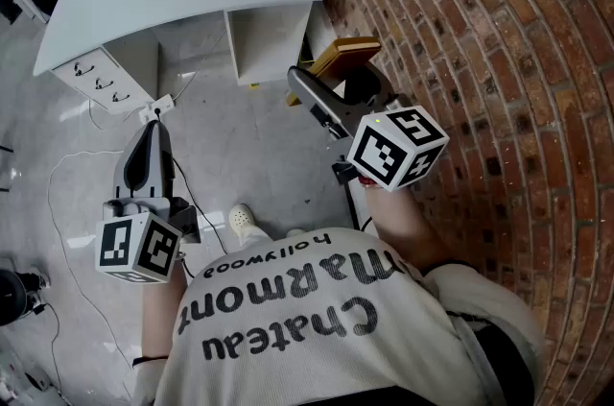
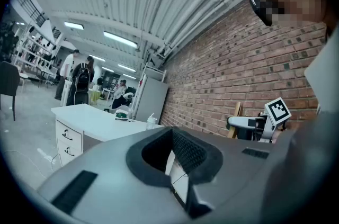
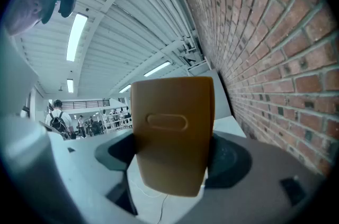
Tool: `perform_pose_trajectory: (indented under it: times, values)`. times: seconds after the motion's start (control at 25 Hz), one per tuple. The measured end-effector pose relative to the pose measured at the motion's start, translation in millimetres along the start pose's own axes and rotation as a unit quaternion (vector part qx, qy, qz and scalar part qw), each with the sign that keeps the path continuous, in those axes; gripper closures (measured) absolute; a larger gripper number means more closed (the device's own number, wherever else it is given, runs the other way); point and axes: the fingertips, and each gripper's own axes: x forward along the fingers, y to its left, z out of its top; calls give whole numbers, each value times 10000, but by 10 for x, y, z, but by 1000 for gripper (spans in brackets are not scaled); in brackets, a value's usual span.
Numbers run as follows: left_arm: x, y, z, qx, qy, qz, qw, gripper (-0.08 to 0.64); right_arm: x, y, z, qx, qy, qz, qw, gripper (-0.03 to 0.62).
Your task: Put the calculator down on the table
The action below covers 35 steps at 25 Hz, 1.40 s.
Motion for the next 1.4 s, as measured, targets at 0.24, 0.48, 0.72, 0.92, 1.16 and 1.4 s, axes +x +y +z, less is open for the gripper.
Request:
perform_pose_trajectory:
  times: [0.24,0.48,0.72,0.92,1.16,1.4]
  values:
    - [252,345,114,16,28,-65,10000,560,464,131,2,157,-18,168,9997,198]
    - [472,892,284,-50,57,-29,10000,560,1046,252,1,442,35,185,9988,197]
    - [638,1283,493,-13,1,-5,10000,560,1516,365,90,757,-25,283,9967,197]
    - [723,1523,526,-15,-9,-48,10000,560,1814,457,-11,689,81,244,9973,198]
    - [764,1795,435,-194,-70,29,9998,560,2060,508,-183,649,237,196,9974,196]
    - [981,2073,512,-176,-148,211,9995,560,2538,376,-165,583,335,265,9974,198]
